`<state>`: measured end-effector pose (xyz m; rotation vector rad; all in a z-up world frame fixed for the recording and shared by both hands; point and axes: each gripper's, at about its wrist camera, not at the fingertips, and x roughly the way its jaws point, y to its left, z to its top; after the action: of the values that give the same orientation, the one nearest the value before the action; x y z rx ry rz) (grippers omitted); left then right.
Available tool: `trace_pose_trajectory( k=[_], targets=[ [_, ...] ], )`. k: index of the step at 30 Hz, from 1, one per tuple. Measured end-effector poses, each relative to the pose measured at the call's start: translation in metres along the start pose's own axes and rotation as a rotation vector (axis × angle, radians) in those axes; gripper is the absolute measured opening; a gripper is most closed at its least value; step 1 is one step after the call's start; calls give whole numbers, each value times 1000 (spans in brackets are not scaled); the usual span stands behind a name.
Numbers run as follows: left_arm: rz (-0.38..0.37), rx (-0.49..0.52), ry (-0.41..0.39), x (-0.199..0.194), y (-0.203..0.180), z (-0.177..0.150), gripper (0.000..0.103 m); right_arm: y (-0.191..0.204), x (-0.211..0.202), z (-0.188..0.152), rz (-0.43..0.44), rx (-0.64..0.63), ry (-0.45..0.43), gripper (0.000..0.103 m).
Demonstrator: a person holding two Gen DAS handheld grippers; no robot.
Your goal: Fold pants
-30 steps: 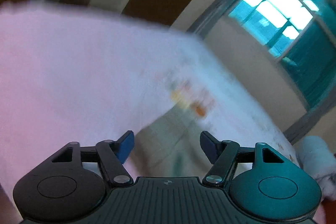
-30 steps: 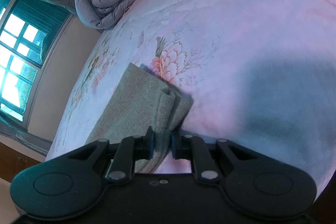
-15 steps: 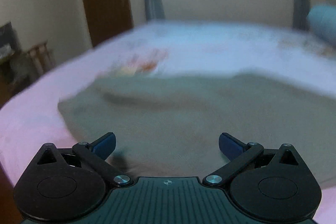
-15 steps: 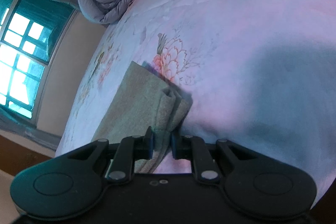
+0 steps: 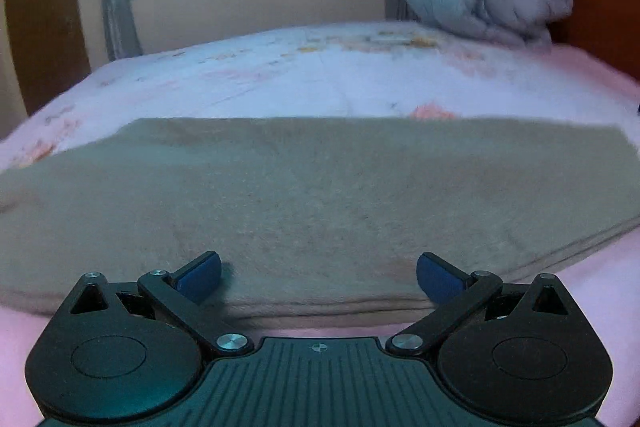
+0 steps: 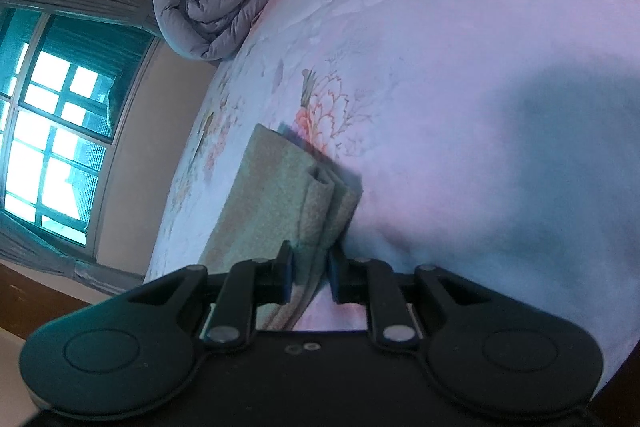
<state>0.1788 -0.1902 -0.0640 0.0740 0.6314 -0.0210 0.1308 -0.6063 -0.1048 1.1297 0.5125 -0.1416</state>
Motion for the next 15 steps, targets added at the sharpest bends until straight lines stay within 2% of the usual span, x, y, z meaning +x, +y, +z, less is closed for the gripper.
trace_pose_trajectory(
  k=[3, 5, 7, 10, 12, 15],
  targets=[
    [23, 18, -31, -4, -3, -6, 103, -2, -3, 0, 12, 8, -4, 10],
    [-5, 2, 1, 1, 1, -7, 103, -5, -4, -3, 24, 28, -15, 11],
    [20, -23, -28, -2, 18, 3, 103, -9, -4, -4, 37, 56, -26, 11],
    [80, -19, -95, -6, 64, 10, 103, -9, -4, -3, 29, 74, -27, 7],
    [136, -44, -82, -9, 103, 12, 103, -6, -2, -3, 4, 51, -27, 5],
    [208, -120, -37, -13, 170, 12, 103, 20, -2, -7, -74, -60, -56, 3]
  ],
)
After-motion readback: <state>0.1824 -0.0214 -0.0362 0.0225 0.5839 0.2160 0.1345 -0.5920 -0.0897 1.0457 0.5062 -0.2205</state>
